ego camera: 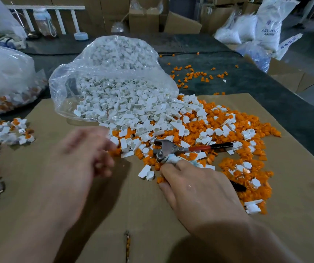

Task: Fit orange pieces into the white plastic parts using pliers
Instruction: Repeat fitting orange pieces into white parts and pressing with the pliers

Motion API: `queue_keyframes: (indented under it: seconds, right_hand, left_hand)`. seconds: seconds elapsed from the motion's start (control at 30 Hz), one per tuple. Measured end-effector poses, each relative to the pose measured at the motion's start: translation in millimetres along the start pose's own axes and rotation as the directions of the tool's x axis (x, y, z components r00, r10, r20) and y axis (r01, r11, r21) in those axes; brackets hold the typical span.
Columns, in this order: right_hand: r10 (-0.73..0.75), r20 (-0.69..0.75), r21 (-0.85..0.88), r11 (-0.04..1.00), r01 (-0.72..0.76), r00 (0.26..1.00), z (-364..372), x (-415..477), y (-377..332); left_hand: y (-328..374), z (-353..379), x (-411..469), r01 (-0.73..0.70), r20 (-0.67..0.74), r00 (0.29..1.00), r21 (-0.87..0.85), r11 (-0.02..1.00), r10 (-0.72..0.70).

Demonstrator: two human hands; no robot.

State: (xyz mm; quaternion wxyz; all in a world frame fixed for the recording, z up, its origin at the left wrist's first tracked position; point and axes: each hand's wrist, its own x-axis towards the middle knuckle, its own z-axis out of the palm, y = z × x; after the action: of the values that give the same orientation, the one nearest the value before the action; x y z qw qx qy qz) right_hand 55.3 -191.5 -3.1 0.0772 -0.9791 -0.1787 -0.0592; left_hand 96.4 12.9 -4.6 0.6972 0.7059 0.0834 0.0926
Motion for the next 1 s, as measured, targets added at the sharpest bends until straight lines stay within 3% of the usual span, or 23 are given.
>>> queue_keyframes:
  seconds: [0.03,0.1,0.13,0.3,0.63,0.77,0.83,0.9,0.93,1.0]
  right_hand:
    - [0.000,0.008,0.001,1.000,0.000,1.000,0,0,0]
    - [-0.006,0.011,0.002,1.000,0.006,1.000,-1,1,0]
    - [-0.009,0.003,0.002,1.000,0.009,1.000,-2,0,0]
    - [-0.053,0.029,0.007,0.999,0.053,0.998,-4,-1,-2]
    - [-0.002,-0.007,0.125,0.992,0.003,1.000,-13,-1,0]
    - [0.096,-0.102,0.383,0.922,-0.050,0.990,-12,-3,4]
    - [0.186,-0.070,0.666,0.740,-0.093,0.980,-10,-4,7]
    - [0.178,0.109,0.925,0.342,-0.165,0.978,-11,-3,10]
    - [0.128,0.154,0.970,0.172,-0.175,0.980,-11,-2,13]
    - [0.025,0.202,0.977,-0.068,-0.200,0.979,-12,0,16]
  left_hand:
    - [-4,10,-10,-0.162,0.108,0.985,0.285,0.945,0.136]
    - [-13,24,-27,-0.449,0.372,0.889,0.591,0.671,0.267]
    - [-16,27,-29,-0.510,0.439,0.857,0.641,0.574,0.272]
    - [-22,28,-25,-0.631,0.542,0.776,0.673,0.387,0.323]
    - [-14,26,-29,-0.696,0.624,0.718,0.635,0.335,0.308]
    - [-15,28,-32,-0.582,0.514,0.809,0.627,0.517,0.287]
    - [-14,28,-34,-0.518,0.439,0.852,0.617,0.593,0.286]
    - [-13,28,-35,-0.436,0.398,0.886,0.532,0.726,0.240]
    - [-13,28,-35,-0.382,0.391,0.897,0.454,0.805,0.206]
    - [-14,32,-37,-0.281,0.371,0.913,0.264,0.923,0.171]
